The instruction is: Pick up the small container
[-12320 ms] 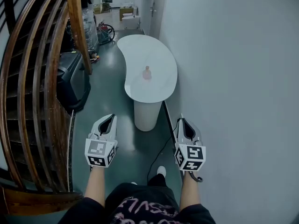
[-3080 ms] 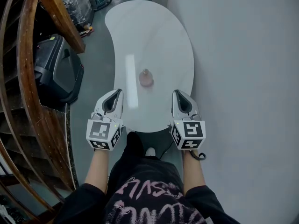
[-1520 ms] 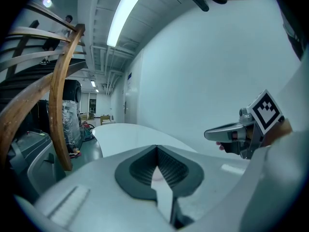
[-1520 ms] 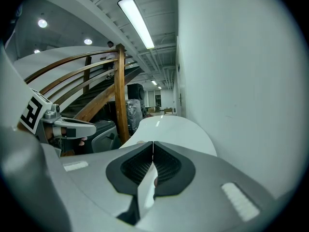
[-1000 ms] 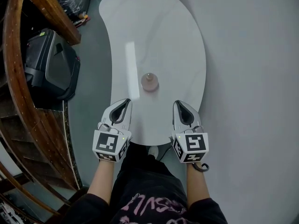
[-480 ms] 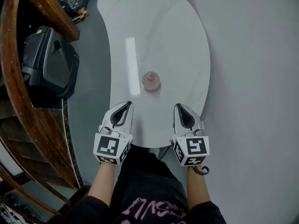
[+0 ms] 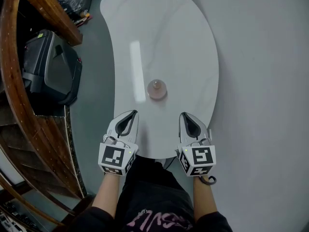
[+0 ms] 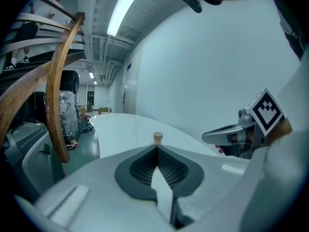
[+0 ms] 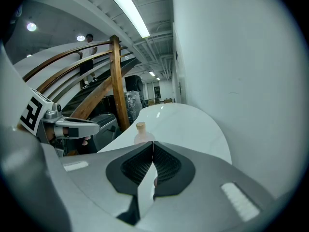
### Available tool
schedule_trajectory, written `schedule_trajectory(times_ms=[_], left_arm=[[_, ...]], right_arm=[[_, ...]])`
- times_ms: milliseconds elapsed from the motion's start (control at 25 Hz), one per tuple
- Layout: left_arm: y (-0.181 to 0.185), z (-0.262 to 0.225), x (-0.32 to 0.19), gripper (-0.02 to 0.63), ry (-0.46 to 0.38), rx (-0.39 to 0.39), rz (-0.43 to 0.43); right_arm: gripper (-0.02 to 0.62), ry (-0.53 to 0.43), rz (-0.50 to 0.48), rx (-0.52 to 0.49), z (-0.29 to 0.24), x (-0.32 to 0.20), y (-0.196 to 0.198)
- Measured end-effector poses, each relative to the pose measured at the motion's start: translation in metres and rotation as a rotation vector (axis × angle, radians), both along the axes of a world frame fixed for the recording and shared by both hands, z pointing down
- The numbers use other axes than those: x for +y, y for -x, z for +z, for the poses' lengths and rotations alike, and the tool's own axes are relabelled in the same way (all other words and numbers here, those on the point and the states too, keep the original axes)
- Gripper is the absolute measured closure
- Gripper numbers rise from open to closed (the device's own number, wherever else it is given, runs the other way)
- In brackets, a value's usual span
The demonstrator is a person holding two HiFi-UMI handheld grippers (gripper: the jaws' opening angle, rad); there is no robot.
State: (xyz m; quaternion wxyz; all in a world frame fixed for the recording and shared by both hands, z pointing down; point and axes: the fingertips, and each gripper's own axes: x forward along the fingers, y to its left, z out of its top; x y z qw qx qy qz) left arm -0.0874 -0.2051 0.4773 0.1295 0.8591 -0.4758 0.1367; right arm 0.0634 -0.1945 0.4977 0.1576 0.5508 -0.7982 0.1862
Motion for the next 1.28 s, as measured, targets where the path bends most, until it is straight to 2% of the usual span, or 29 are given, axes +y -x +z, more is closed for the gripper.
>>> schedule_trajectory(times_ms=[560,840,1280], left_arm=[[-0.011,-0.005,-0.015,0.59,-0.027,-0.027,0.036],[-0.018,-0.001,-0.027,0.52,-0.028,-0.031,0.047],[-0.035,-0.006,-0.04,0.463,-0.071,-0.023,0.082]], right_arm=[[0.583,0.016,0.007,-0.005,0.006,-0.004,-0.004],[0.583,0.023,0.02,-0.005,0.009,-0.007,-0.013],[0.583,0.03,0.037,-0.007,0.012,-0.007,-0.021]])
